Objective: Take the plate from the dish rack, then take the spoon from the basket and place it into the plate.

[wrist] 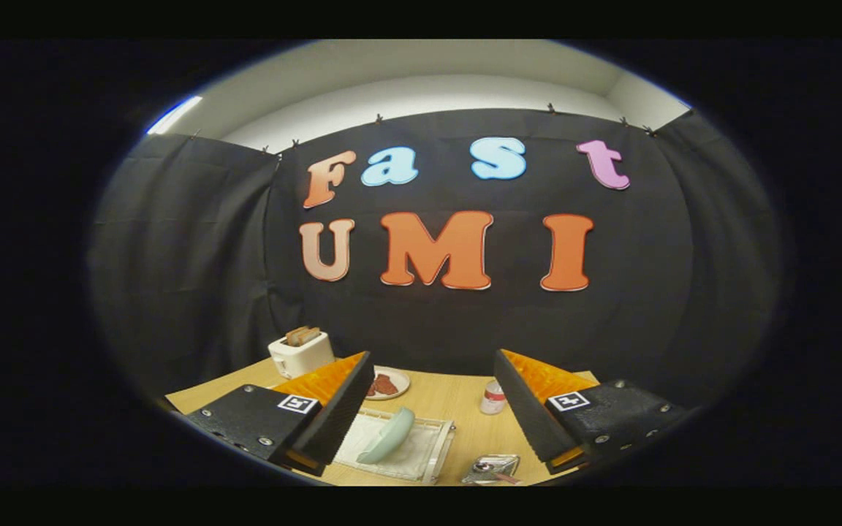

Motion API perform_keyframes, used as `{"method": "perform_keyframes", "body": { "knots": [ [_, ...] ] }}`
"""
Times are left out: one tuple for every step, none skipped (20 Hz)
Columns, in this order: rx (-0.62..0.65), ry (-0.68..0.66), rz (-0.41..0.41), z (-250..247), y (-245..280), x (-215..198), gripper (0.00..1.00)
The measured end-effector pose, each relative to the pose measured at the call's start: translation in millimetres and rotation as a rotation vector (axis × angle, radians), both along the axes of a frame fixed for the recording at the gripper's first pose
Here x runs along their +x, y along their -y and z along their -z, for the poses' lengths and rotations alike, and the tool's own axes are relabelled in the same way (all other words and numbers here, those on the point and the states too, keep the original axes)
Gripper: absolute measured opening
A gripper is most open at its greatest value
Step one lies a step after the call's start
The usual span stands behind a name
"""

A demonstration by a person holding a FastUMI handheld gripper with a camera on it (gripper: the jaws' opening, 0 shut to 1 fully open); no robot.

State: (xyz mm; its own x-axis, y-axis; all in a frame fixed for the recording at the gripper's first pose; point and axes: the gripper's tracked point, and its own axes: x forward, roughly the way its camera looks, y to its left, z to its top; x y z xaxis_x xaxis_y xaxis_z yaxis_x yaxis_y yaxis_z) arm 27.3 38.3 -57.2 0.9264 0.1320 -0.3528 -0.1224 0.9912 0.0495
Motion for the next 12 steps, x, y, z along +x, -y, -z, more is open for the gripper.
{"method": "perform_keyframes", "body": {
  "knots": [
    [0.016,-0.037,-0.008,7.3,-3.7,2.6,0.99],
    [0.03,-0.075,-0.011,15.0,-7.0,4.9,0.99],
    [0.043,-0.119,-0.015,23.9,-10.2,7.5,0.99],
    [0.038,-0.175,0.0,35.8,-9.6,9.2,0.99],
    [0.024,-0.239,0.017,48.5,-7.1,9.0,0.99],
    [0.018,-0.283,0.014,57.2,-10.5,9.5,0.99],
    [0.01,-0.321,0.005,66.6,-17.0,9.3,0.98],
    [0.002,-0.363,-0.007,75.7,-21.7,9.4,0.98],
    [-0.006,-0.411,-0.021,86.3,-25.9,10.1,0.98],
    [-0.011,-0.463,-0.033,97.8,-29.0,6.0,0.98],
    [-0.018,-0.513,-0.037,109.6,-31.3,4.0,0.97],
    [-0.028,-0.567,-0.046,120.4,-34.5,1.7,0.97]
  ]
}}
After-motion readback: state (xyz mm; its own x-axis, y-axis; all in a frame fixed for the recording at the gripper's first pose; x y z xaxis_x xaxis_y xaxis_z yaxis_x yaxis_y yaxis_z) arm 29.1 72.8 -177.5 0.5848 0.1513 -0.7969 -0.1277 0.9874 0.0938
